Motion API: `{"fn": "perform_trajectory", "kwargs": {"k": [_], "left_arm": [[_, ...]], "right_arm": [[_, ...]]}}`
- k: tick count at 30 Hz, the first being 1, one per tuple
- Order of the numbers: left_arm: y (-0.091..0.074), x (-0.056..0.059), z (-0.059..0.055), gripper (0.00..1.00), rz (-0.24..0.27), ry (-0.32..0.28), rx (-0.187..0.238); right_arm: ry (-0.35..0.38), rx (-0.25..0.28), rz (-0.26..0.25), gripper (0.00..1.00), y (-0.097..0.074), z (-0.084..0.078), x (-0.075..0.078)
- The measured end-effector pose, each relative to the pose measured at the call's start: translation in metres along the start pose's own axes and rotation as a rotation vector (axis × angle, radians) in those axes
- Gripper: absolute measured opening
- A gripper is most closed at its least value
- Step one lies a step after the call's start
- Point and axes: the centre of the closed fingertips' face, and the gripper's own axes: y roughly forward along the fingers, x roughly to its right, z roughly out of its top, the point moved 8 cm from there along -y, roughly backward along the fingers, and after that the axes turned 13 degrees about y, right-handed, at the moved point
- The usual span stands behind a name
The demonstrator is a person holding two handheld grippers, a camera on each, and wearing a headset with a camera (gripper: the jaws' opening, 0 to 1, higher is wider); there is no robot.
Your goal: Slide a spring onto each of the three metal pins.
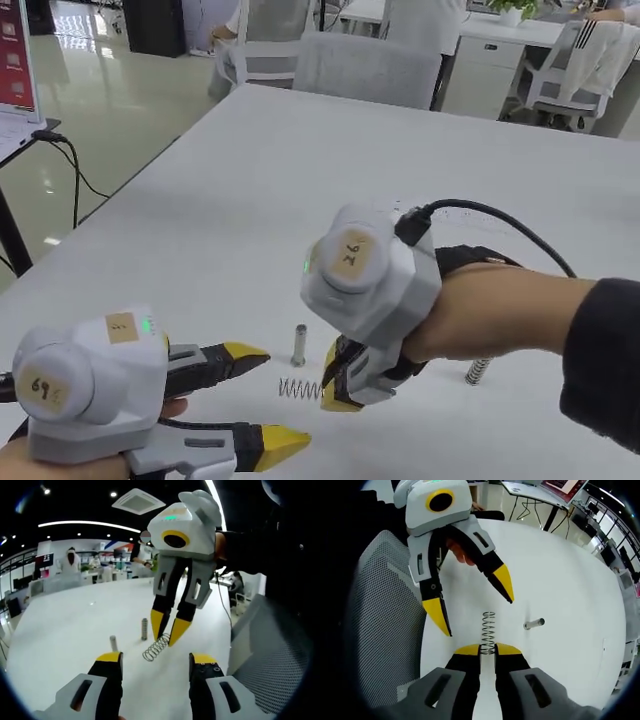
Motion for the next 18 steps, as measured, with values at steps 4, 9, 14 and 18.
{"fn": "perform_trajectory", "kwargs": {"k": [4, 9, 14, 18], "left_arm": [[0.001, 0.001, 0.002, 0.46, -0.008, 0.007, 0.003], [0.001, 0.003, 0.005, 0.42, -0.020, 0.018, 0.009], [0.001, 0.004, 0.009, 0.37, -0.033, 0.031, 0.015], [0.001, 0.006, 0.010, 0.34, -0.042, 0.038, 0.018]], "right_arm": [[-0.009, 0.004, 0.001, 0.07, -0.004, -0.001, -0.002], [-0.032, 0.002, 0.011, 0.07, -0.007, -0.001, -0.005], [-0.066, 0.000, 0.020, 0.07, -0.010, -0.003, -0.008], [-0.084, -0.001, 0.027, 0.07, -0.012, -0.003, -0.010]]}}
